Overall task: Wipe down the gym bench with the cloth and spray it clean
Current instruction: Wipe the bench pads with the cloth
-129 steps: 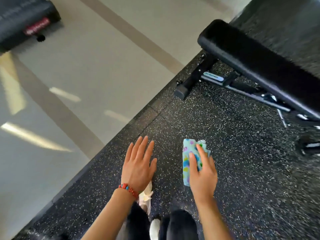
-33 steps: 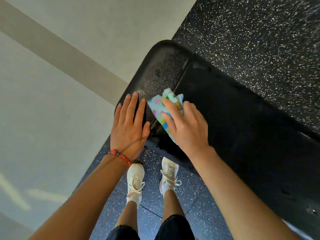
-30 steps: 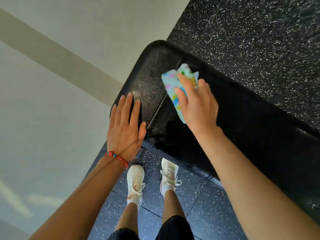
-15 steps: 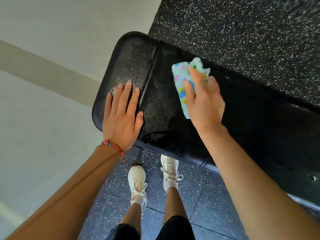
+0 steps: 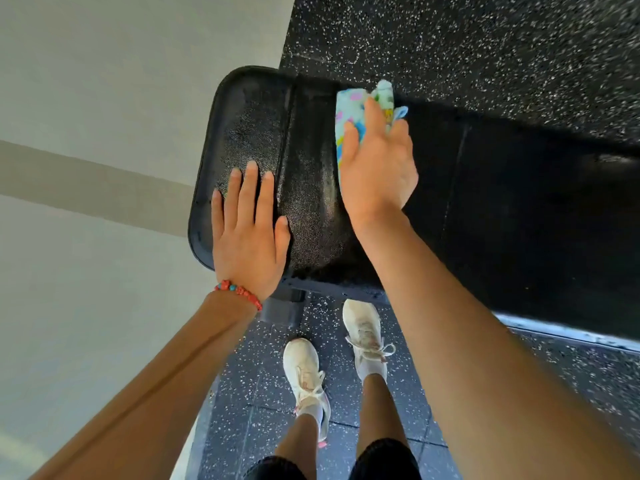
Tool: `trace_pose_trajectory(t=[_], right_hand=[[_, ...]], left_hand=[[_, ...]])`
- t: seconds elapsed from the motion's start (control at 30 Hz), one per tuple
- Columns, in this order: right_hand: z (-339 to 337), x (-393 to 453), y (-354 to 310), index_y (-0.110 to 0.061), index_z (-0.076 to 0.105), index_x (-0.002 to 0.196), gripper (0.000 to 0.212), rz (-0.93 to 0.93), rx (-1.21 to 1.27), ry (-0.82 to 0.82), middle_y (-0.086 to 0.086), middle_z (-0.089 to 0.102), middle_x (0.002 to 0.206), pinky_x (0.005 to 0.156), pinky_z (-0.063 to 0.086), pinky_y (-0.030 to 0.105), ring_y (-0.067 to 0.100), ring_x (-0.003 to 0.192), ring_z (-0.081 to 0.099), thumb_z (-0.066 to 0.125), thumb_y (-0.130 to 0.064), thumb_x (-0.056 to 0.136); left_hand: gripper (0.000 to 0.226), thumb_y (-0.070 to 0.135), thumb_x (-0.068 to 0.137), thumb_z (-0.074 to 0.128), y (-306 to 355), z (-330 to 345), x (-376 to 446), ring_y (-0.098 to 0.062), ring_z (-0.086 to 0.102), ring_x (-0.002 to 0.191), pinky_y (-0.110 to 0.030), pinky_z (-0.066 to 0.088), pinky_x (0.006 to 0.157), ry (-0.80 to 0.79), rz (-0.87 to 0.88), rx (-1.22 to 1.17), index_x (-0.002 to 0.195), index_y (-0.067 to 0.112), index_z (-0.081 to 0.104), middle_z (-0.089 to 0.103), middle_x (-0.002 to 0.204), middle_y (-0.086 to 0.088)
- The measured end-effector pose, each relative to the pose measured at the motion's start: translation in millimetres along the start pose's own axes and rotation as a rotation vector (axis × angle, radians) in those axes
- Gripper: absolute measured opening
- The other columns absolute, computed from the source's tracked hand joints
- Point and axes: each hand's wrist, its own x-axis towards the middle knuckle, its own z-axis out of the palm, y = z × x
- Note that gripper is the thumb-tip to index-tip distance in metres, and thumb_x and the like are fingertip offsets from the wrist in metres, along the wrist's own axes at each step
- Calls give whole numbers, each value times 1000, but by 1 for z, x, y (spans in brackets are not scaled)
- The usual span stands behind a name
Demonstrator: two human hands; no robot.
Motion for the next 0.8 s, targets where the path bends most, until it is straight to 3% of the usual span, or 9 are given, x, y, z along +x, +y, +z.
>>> trace_pose_trajectory(t=[0.13, 0.27, 0.4, 0.5, 0.6, 0.7, 0.8], right_hand=[[-13, 2, 30, -27, 38, 138, 42, -93, -40, -37, 15, 52, 116, 76, 46, 39, 29, 103, 52, 36, -40, 97], [-35, -24, 88, -25, 38, 139, 44, 128, -71, 56, 19, 50, 119, 75, 45, 42, 34, 105, 51, 37, -38, 98], [-30, -57, 86, -23, 41, 138, 43, 211, -54, 87, 19, 52, 115, 69, 46, 42, 35, 101, 53, 38, -37, 97], [-15, -87, 52, -22, 50, 131, 41, 116, -22, 37, 19, 58, 101, 59, 48, 39, 34, 86, 57, 45, -35, 93], [-9, -104, 30, -16, 68, 109, 34, -57, 16, 68, 16, 62, 76, 44, 47, 29, 31, 61, 60, 54, -31, 83], [-15, -100, 50, -16, 69, 108, 37, -198, -13, 93, 13, 60, 69, 42, 46, 27, 28, 58, 59, 46, -33, 85], [-29, -91, 84, -14, 67, 111, 34, -189, -13, 111, 15, 59, 71, 44, 48, 29, 29, 60, 59, 49, -31, 87]], left_hand=[[53, 27, 92, 32, 0, 0, 0, -43, 32, 133, -56, 21, 108, 1, 14, -4, 137, 0, 41, 37, 143, -23], [52, 27, 93, 29, 1, -3, 0, -41, 29, 135, -54, 18, 109, -18, 7, -5, 138, 2, 39, 35, 145, -22], [50, 20, 92, 34, 9, -4, -5, -39, 28, 136, -54, 17, 110, 8, 39, -14, 138, 4, 39, 36, 146, -20], [49, 19, 91, 37, 20, -3, -13, -38, 29, 136, -55, 20, 108, 0, 113, -14, 137, 3, 41, 36, 146, -19], [48, 16, 91, 40, 23, -3, -21, -37, 29, 136, -53, 19, 109, -15, 138, -18, 137, 3, 41, 36, 146, -19], [48, 17, 92, 38, 26, -3, -25, -37, 28, 136, -53, 17, 109, -33, 115, 5, 137, 2, 41, 35, 146, -19], [49, 22, 93, 35, 36, -3, -24, -37, 26, 137, -52, 16, 110, -42, 136, 14, 138, 3, 40, 34, 147, -19]])
